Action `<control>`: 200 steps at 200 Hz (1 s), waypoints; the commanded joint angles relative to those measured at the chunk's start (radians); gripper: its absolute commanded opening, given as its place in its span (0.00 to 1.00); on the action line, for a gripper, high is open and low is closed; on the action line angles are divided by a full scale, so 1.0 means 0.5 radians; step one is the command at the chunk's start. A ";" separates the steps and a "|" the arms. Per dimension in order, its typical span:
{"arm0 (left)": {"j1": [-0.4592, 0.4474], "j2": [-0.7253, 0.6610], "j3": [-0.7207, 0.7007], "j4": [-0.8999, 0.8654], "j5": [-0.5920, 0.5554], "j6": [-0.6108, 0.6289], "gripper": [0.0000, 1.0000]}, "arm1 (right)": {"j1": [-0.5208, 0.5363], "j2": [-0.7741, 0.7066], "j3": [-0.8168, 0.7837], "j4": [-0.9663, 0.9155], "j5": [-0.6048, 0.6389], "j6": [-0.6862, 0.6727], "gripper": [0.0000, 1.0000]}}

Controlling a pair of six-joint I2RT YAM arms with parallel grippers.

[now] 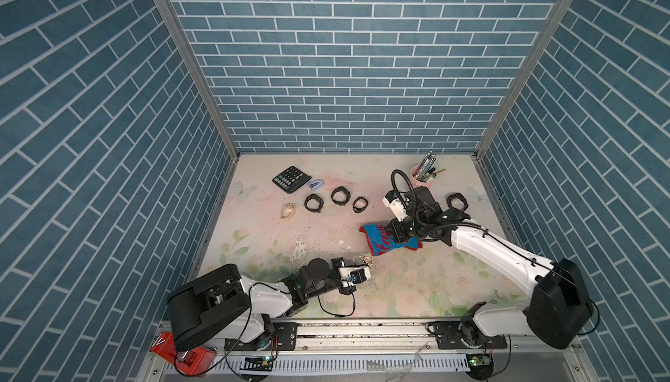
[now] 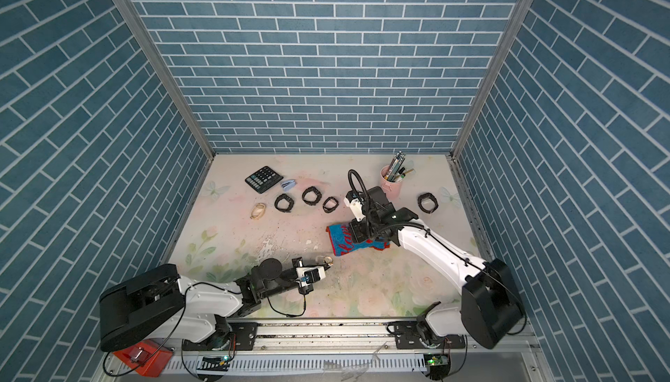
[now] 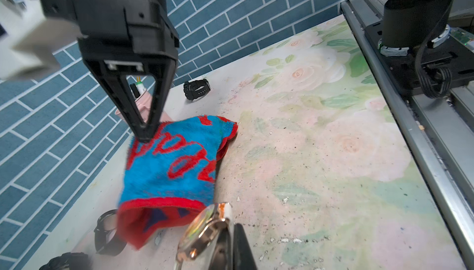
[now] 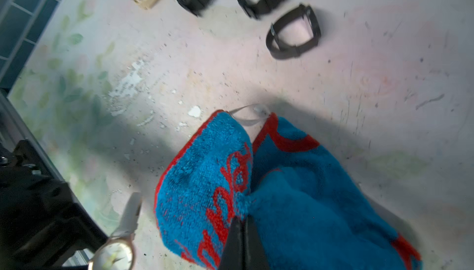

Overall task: Wipe the watch dial
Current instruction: Pick up the cleaning item at the center of the board.

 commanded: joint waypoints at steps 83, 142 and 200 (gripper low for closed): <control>0.009 0.442 -0.074 0.511 0.161 0.030 0.00 | 0.097 -0.079 -0.468 0.416 -0.179 0.096 0.03; 0.009 0.268 -0.155 0.492 0.139 -0.036 0.00 | 0.095 -0.004 -0.183 -0.498 0.622 0.180 0.24; 0.011 0.143 -0.229 0.456 -0.006 0.009 0.00 | 0.108 0.073 0.239 -0.620 0.268 0.273 0.36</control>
